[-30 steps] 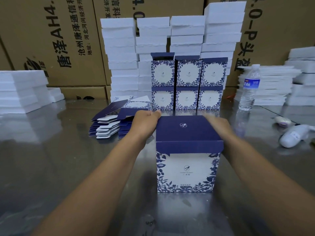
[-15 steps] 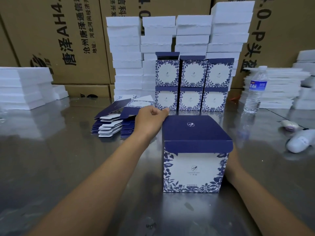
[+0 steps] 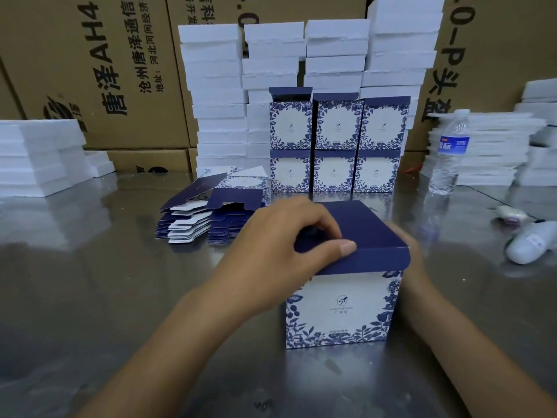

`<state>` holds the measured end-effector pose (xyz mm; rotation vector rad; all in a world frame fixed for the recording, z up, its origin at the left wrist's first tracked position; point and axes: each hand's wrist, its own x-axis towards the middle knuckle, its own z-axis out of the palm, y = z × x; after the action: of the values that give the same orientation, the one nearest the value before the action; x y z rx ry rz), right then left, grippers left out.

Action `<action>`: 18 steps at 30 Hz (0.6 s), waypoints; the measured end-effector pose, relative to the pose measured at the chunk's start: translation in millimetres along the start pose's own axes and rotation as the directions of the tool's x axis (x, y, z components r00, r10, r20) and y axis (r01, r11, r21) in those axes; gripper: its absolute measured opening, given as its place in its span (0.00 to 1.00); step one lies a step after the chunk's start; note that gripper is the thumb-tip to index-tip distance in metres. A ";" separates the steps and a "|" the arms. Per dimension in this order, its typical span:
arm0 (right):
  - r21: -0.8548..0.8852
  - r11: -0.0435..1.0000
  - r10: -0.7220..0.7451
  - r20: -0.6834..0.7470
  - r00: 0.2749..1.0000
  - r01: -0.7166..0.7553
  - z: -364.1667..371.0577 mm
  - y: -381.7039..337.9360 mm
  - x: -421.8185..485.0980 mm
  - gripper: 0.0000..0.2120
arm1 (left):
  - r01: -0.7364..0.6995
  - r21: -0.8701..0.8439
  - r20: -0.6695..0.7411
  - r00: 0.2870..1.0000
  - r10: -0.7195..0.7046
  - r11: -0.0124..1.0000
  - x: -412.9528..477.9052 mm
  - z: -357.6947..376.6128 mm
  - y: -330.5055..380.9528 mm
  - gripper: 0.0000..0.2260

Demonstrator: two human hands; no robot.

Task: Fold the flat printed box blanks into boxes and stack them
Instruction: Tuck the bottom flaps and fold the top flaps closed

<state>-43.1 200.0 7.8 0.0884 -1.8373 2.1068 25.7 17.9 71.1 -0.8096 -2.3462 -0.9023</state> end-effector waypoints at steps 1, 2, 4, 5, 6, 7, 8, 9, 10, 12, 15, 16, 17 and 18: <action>0.068 0.998 0.005 -0.002 1.000 -0.005 -1.0 -1.6 2.8 0.10 | -0.017 -0.008 -0.034 0.999 0.016 1.000 -1.1 2.5 -2.8 0.09; 0.130 0.992 -0.004 -0.007 1.000 0.005 -0.9 -6.6 3.0 0.09 | -0.040 0.007 -0.062 0.997 0.040 0.999 -2.1 5.3 -6.1 0.12; 0.200 0.976 -0.081 -0.040 0.996 0.087 -2.0 -17.2 -0.1 0.10 | -0.086 0.058 -0.110 0.990 0.092 0.995 -3.1 12.3 -14.1 0.16; 0.227 0.962 -0.148 -0.044 0.988 0.154 -0.9 -19.3 -1.9 0.09 | -0.093 0.065 -0.134 0.986 0.101 0.994 -2.6 16.2 -18.3 0.16; 0.220 0.946 -0.233 -0.047 0.971 0.238 -0.4 -18.5 -5.0 0.08 | -0.088 0.059 -0.156 0.983 0.097 0.994 -1.2 20.1 -22.1 0.15; 0.178 0.928 -0.326 -0.037 0.945 0.327 1.6 -17.0 -8.4 0.08 | -0.082 0.053 -0.176 0.980 0.090 0.995 1.2 24.2 -25.3 0.14; 0.094 0.906 -0.412 -0.023 0.911 0.412 4.8 -15.1 -11.9 0.08 | -0.078 0.060 -0.195 0.977 0.088 0.995 4.9 28.4 -28.7 0.14; -0.016 0.868 -0.496 0.006 0.868 0.496 6.9 -12.0 -13.3 0.07 | -0.079 0.074 -0.209 0.974 0.093 0.994 8.6 33.0 -32.2 0.14; -0.142 0.806 -0.573 0.056 0.818 0.574 8.0 -8.7 -13.7 0.06 | -0.082 0.080 -0.216 0.971 0.097 0.993 12.2 37.9 -35.5 0.15; -0.335 0.649 -0.680 0.149 0.718 0.683 8.2 -4.4 -11.5 0.05 | -0.091 0.045 -0.238 0.966 0.099 0.995 17.3 47.3 -41.1 0.14; -0.389 0.604 -0.703 0.151 0.695 0.695 8.5 -4.1 -8.8 0.04 | -0.113 -0.063 -0.320 0.943 0.087 0.992 18.5 59.9 -47.6 0.13; -0.384 0.608 -0.702 0.150 0.697 0.695 9.1 -4.0 -8.2 0.04 | -0.117 -0.100 -0.355 0.932 0.074 0.988 18.8 62.5 -49.0 0.12; -0.389 0.601 -0.706 0.153 0.692 0.699 10.0 -3.7 -8.0 0.03 | -0.121 -0.133 -0.387 0.920 0.061 0.984 19.1 64.3 -49.9 0.12; -0.394 0.592 -0.710 0.157 0.687 0.703 10.7 -3.4 -7.8 0.02 | -0.126 -0.152 -0.412 0.910 0.053 0.980 20.0 65.3 -50.7 0.11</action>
<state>-36.6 188.2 10.6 0.5926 -1.7851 1.1182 -37.6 41.0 19.2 -0.7104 -1.8732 -1.1292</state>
